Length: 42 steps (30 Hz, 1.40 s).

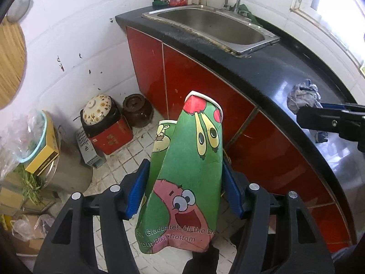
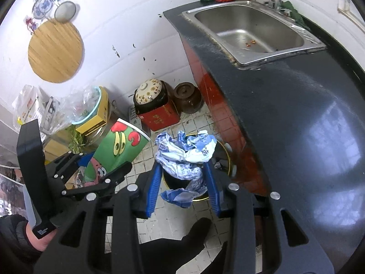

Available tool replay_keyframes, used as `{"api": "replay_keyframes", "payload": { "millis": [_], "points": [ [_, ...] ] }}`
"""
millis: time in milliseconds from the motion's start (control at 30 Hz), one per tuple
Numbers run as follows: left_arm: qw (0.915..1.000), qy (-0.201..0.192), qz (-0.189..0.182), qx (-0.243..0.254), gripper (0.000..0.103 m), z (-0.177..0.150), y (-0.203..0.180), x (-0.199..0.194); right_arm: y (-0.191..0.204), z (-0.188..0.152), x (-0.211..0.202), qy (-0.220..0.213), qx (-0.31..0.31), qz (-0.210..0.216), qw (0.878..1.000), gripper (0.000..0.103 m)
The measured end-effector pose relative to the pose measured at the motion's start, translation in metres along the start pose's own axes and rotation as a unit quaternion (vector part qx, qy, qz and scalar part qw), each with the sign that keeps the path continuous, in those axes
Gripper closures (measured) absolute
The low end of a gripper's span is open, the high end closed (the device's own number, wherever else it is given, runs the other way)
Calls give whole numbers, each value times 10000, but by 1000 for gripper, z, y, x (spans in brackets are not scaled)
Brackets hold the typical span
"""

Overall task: Collect trash
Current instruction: 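Carry snack bag and foil wrapper over the bin and open both tools, then move both open tools back over the remaining trash on the counter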

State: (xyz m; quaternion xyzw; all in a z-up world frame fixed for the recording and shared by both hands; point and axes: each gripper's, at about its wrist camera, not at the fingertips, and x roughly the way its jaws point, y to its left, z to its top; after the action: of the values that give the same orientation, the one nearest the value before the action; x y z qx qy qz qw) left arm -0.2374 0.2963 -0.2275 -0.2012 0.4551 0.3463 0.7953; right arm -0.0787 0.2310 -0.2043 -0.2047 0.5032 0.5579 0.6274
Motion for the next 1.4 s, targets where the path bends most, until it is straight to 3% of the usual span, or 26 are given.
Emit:
{"api": "replay_keyframes", "payload": {
  "millis": [233,600,667,733,800,1133,1267,1400],
  "points": [
    [9993,350,-55,-81,43,-6,8,51,-4,9,47,296,-30,-116,9995,65],
    [9990,414,-146,-64,42,-5,13,63,-8,17,57,414,-3,-58,9991,62],
    [9990,429,-136,-42,39,-5,13,64,-7,20,59,443,32,-2,9990,59],
    [9990,427,-119,-43,22,-5,12,64,-7,22,59,430,49,-8,9991,50],
    [9992,381,-100,-34,20,-5,12,64,-7,23,58,411,52,3,9991,45],
    [9994,350,-55,10,20,-3,13,59,-12,19,44,311,163,9,9994,45],
    [9995,289,-73,88,16,3,7,48,-23,13,18,101,351,-48,9993,36],
    [9988,161,-96,456,10,16,-22,30,-54,-1,-28,-269,745,-189,9967,27]
  ]
}}
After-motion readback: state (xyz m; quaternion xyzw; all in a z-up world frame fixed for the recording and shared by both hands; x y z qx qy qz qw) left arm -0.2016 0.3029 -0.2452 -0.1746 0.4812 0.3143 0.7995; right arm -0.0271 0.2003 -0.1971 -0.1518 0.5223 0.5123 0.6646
